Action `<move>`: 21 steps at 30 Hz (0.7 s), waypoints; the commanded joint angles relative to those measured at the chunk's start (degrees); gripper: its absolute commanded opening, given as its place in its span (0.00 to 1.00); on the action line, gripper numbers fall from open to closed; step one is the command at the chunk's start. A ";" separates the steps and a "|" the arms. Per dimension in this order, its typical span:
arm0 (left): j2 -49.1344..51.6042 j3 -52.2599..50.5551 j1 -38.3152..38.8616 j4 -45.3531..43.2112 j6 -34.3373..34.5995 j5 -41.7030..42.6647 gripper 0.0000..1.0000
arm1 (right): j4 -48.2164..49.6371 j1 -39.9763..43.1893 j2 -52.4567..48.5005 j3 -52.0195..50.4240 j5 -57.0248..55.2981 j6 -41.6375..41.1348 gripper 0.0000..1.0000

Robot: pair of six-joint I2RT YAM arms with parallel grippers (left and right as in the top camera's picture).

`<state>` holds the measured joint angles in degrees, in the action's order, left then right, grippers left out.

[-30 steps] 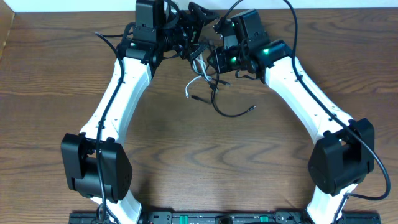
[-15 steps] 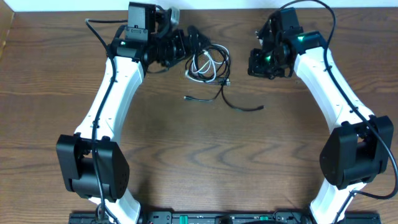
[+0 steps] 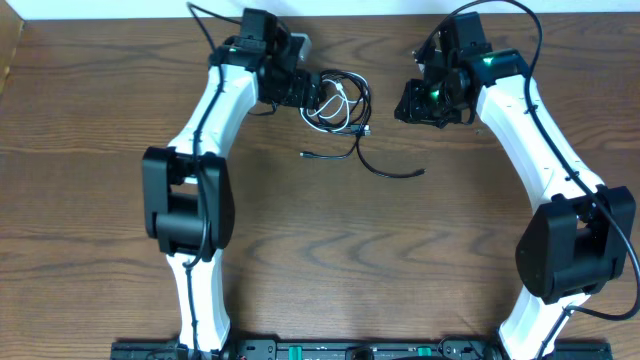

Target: Untangle cables

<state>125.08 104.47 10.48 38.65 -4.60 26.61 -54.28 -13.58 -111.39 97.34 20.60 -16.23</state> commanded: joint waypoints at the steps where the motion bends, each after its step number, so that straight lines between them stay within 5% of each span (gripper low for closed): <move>1: 3.45 2.21 0.90 -0.09 -11.45 -3.80 0.82 | -0.28 0.44 -0.24 0.00 0.31 3.10 0.32; 8: 9.18 1.92 1.16 -1.44 -14.49 -5.05 0.82 | -0.44 0.44 -0.24 0.00 -0.15 4.57 0.40; 14: 11.28 1.70 2.21 -1.22 -15.15 -4.79 0.69 | -0.42 0.44 -0.24 0.00 -0.79 4.76 0.48; 17: 11.43 1.33 2.47 -0.92 -16.63 -4.79 0.47 | -0.39 0.42 -0.24 0.00 -0.83 4.76 0.49; 19: 11.37 1.33 2.47 -0.92 -16.57 -4.79 0.15 | -0.37 0.44 -0.24 0.00 -0.83 4.76 0.50; 21: 10.60 1.36 2.47 -0.68 -16.57 -3.82 0.07 | -0.33 0.42 -0.24 0.00 -0.76 4.74 0.50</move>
<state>134.85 105.78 12.82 37.32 -20.29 22.09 -54.59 -13.41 -111.39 97.34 19.88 -12.34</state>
